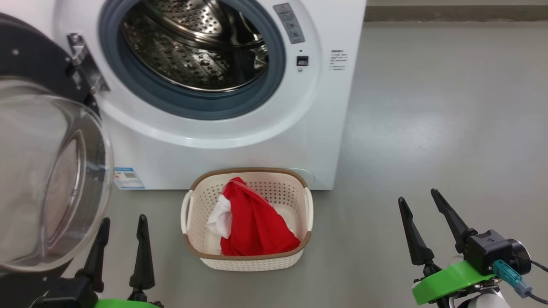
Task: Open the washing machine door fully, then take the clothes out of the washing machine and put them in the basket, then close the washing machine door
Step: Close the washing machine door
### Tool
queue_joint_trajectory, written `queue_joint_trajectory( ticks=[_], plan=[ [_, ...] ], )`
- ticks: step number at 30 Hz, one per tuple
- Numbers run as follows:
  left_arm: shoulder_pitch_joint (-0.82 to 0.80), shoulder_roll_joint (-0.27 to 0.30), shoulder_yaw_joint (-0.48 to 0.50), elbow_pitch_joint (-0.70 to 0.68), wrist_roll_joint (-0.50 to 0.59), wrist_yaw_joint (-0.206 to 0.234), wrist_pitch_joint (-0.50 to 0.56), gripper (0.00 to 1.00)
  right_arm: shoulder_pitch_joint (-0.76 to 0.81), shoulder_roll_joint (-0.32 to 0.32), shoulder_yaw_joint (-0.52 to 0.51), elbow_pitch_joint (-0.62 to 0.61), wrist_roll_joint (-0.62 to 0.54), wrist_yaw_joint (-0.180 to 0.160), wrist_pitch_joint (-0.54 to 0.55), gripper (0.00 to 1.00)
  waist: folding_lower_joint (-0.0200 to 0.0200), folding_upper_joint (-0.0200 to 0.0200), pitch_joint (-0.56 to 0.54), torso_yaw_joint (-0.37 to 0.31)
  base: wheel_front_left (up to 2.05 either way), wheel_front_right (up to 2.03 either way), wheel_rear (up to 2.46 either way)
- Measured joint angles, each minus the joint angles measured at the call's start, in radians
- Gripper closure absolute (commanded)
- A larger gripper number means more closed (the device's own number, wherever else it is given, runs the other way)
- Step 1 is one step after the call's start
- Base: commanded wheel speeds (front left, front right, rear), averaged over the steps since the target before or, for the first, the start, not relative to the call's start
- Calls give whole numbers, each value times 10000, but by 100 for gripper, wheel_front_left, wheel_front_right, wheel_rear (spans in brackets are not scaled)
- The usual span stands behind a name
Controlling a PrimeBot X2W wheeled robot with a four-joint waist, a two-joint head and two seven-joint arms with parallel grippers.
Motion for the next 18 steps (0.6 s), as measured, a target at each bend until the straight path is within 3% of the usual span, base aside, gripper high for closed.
queue_joint_trajectory(
  ticks=[18],
  plan=[
    [286,36,56,-533,40,585,125,0,-43,-8,474,-17,42,0,0,0,0,0,-147,2303,0,0,0]
  ],
)
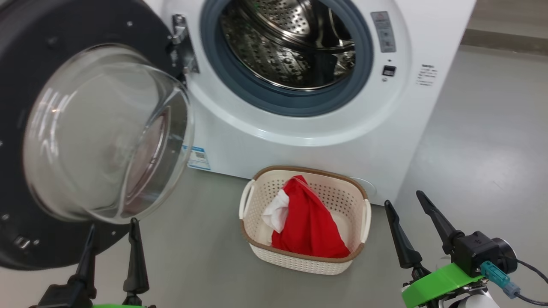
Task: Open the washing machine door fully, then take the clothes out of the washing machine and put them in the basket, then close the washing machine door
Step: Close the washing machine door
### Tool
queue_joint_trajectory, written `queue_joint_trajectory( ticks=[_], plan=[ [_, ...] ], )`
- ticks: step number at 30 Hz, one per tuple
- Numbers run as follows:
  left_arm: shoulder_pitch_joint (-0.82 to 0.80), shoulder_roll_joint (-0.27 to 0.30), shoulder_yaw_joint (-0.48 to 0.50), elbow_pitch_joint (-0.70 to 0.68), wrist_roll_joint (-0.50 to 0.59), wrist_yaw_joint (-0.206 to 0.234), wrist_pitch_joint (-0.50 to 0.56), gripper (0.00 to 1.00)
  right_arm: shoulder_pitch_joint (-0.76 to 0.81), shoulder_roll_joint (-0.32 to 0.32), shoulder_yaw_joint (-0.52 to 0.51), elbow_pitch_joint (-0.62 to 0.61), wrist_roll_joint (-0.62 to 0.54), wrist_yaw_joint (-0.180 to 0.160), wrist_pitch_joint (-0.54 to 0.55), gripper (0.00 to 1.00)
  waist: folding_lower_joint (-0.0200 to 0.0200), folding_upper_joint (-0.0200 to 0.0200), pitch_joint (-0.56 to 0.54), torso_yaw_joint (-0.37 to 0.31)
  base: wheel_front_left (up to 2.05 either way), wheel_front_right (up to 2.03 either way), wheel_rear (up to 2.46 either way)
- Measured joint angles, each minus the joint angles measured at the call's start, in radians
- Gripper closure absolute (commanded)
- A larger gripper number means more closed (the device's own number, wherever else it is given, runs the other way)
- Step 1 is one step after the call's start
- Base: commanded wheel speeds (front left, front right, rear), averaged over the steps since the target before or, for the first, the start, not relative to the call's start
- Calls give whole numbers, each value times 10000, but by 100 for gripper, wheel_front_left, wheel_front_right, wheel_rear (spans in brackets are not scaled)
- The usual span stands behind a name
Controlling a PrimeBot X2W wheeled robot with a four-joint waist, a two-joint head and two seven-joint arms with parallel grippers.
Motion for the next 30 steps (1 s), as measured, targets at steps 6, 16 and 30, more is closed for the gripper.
queue_joint_trajectory(
  ticks=[6,16,30],
  plan=[
    [188,96,-25,-334,144,192,341,0,-5,0,176,0,127,0,0,0,0,0,-209,746,0,0,0],
    [461,257,17,-700,188,405,644,0,5,2,598,6,130,0,0,0,0,0,-527,1697,0,0,0],
    [732,330,123,-913,307,786,671,0,-166,0,943,228,148,0,0,0,0,0,-589,1788,0,0,0]
  ],
)
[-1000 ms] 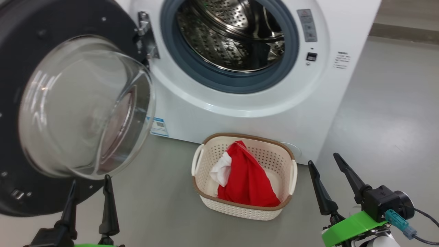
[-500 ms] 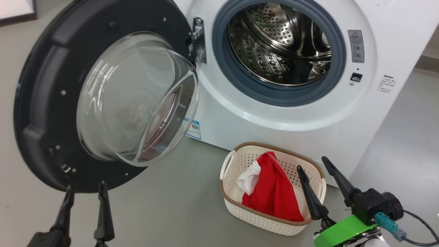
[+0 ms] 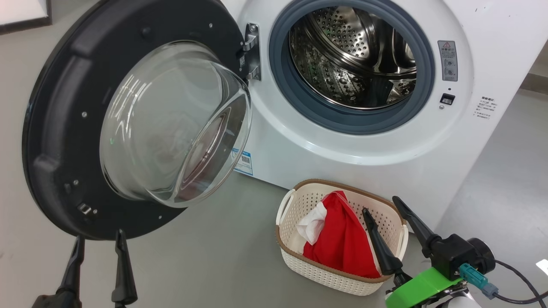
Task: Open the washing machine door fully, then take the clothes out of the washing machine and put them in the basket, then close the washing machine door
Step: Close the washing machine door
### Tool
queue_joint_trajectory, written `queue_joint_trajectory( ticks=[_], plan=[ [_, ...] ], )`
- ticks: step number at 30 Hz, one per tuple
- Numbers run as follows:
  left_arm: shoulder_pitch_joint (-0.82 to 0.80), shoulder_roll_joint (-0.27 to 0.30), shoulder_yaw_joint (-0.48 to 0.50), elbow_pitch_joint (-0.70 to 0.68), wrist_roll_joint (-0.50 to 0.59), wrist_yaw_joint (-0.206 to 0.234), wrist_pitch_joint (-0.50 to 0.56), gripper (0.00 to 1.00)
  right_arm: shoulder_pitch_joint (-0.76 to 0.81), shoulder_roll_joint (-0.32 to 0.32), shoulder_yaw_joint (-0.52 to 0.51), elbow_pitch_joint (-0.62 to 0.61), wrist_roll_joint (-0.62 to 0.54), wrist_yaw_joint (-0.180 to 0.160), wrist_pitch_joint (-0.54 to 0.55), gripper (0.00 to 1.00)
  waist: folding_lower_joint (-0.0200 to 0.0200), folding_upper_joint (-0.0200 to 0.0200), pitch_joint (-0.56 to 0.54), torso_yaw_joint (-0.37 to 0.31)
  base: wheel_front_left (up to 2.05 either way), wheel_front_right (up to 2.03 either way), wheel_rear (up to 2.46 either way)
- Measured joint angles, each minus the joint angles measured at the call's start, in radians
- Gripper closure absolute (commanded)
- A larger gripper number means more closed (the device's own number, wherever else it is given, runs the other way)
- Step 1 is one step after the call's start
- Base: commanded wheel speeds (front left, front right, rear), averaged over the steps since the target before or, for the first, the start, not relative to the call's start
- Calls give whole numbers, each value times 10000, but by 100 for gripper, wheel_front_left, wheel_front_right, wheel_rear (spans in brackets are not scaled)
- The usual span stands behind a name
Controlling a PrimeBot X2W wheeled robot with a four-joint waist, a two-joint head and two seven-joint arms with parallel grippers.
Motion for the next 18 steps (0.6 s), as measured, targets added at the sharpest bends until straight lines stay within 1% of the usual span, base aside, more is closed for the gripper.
queue_joint_trajectory(
  ticks=[1,2,3,4,9,12,15,18],
  plan=[
    [0,0,2,-8,0,35,0,0,0,0,19,8,8,0,0,0,0,0,-3,-3,0,0,0],
    [1,2,4,-10,0,35,-2,13,0,0,36,10,15,0,0,0,0,0,-4,-4,0,0,0],
    [1,2,2,-10,-2,35,-2,66,0,0,48,12,17,0,0,0,1,0,-5,-6,0,0,0],
    [1,2,2,-8,-2,33,-2,100,1,0,48,12,17,0,0,0,0,0,-6,-8,0,0,0],
    [-34,71,33,15,2,38,-328,100,5,0,31,12,59,0,0,0,0,0,-10,-20,0,0,0],
    [-219,71,92,77,2,115,-493,100,9,0,-15,8,121,0,0,0,0,0,-48,-51,0,0,0],
    [-681,86,238,121,-2,125,-616,100,21,0,-69,-10,165,0,0,0,1,0,-96,-96,0,0,0],
    [-1346,228,414,121,-8,109,-748,100,67,0,-123,-35,224,0,0,0,0,0,-141,-156,0,0,0]
  ],
)
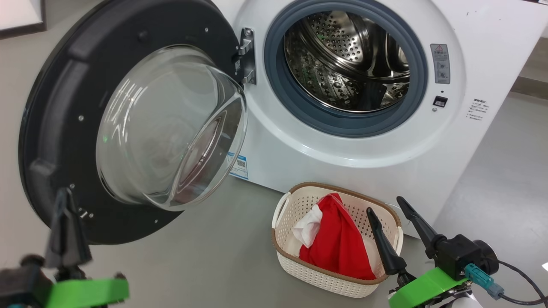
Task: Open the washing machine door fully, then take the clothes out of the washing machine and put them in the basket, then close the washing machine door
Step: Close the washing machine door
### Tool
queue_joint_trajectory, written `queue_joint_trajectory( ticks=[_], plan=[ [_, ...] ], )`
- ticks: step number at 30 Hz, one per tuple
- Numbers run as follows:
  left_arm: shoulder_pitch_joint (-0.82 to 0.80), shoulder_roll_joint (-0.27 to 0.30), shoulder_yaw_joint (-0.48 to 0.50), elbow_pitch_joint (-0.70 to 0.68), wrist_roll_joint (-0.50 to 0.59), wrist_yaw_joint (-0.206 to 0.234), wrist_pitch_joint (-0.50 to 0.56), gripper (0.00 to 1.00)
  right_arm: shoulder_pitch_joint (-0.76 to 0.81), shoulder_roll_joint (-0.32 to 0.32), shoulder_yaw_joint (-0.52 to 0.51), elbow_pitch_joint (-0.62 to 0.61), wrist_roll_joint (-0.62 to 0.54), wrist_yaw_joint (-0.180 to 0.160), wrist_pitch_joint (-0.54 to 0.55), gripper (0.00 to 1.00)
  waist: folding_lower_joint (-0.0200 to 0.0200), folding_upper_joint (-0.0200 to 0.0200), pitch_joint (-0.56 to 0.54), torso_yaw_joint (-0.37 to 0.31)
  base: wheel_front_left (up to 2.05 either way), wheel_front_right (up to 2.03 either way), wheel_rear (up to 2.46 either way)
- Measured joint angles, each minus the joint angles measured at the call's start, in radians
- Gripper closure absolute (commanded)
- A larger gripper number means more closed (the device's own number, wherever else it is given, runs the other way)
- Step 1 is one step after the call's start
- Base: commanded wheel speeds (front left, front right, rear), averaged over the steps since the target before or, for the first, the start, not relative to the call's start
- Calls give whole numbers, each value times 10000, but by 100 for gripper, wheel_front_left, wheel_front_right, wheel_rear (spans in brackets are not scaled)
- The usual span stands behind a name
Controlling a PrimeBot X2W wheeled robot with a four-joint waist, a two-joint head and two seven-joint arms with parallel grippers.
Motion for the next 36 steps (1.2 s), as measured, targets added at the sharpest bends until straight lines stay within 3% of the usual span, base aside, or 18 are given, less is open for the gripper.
queue_joint_trajectory(
  ticks=[6,13,24,30,36],
  plan=[
    [-1111,230,412,17,-38,-56,-128,100,151,2,-27,0,-4,0,0,0,0,0,-3,-189,0,0,0],
    [-2902,976,892,844,205,-274,-205,100,149,-2,-10,25,-48,0,0,0,0,0,65,-464,0,0,0],
    [-5760,1409,2307,4742,-1524,-1011,-90,100,141,-84,-10,88,-274,0,0,0,0,0,276,-825,0,0,0],
    [-7290,1404,3452,7083,-3290,-1135,1026,100,133,-117,6,125,-345,0,0,0,0,0,371,-894,0,0,0],
    [-8375,1559,4172,8719,-4769,-1112,3396,100,80,-163,84,176,-347,0,0,0,0,0,471,-921,0,0,0]
  ],
)
